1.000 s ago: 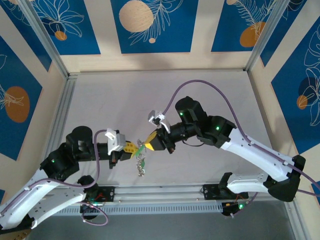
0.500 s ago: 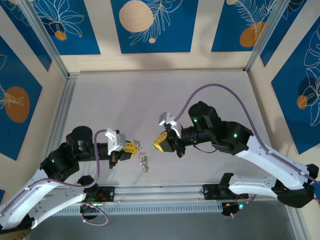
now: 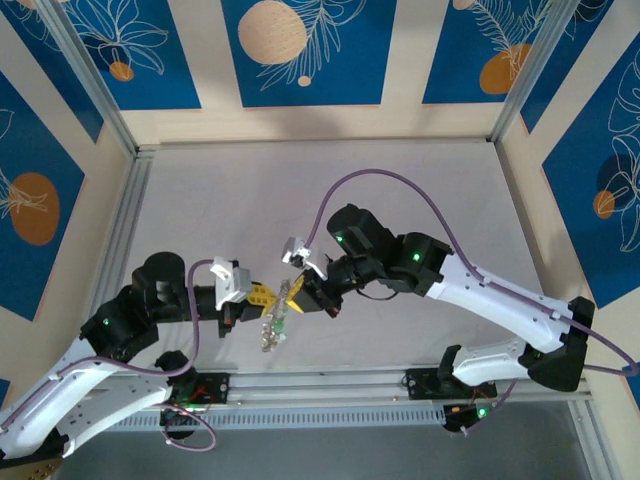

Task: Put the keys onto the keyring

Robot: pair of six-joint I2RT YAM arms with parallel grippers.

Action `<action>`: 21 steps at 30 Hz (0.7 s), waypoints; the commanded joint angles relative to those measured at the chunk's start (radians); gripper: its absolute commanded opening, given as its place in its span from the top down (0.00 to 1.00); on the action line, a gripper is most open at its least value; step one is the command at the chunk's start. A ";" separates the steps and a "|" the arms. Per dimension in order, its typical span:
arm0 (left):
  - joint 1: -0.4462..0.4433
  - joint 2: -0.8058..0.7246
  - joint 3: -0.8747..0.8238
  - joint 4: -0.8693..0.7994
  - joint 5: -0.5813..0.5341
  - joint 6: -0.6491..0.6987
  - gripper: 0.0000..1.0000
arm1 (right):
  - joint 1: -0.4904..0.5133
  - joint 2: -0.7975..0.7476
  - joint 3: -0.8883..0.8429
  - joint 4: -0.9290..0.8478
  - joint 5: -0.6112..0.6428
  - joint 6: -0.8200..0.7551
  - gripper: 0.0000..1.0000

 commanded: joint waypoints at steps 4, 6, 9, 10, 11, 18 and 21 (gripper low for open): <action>-0.012 -0.013 0.040 0.035 0.013 0.021 1.00 | 0.002 -0.033 0.015 0.041 -0.066 0.004 1.00; -0.011 -0.012 0.041 0.035 0.014 0.021 1.00 | 0.001 -0.038 0.015 0.045 -0.062 0.006 1.00; -0.011 -0.012 0.042 0.038 0.015 0.021 1.00 | -0.002 -0.038 0.015 0.052 -0.072 0.007 1.00; -0.011 -0.012 0.042 0.037 0.014 0.021 1.00 | -0.002 -0.039 0.014 0.056 -0.077 0.009 1.00; -0.012 -0.012 0.042 0.036 0.014 0.021 1.00 | -0.002 -0.039 0.013 0.060 -0.082 0.010 1.00; -0.013 -0.010 0.043 0.037 0.021 0.019 1.00 | -0.011 -0.035 0.013 0.067 -0.073 0.019 1.00; -0.013 -0.012 0.043 0.034 0.016 0.023 1.00 | -0.022 -0.028 0.022 0.064 -0.060 0.036 1.00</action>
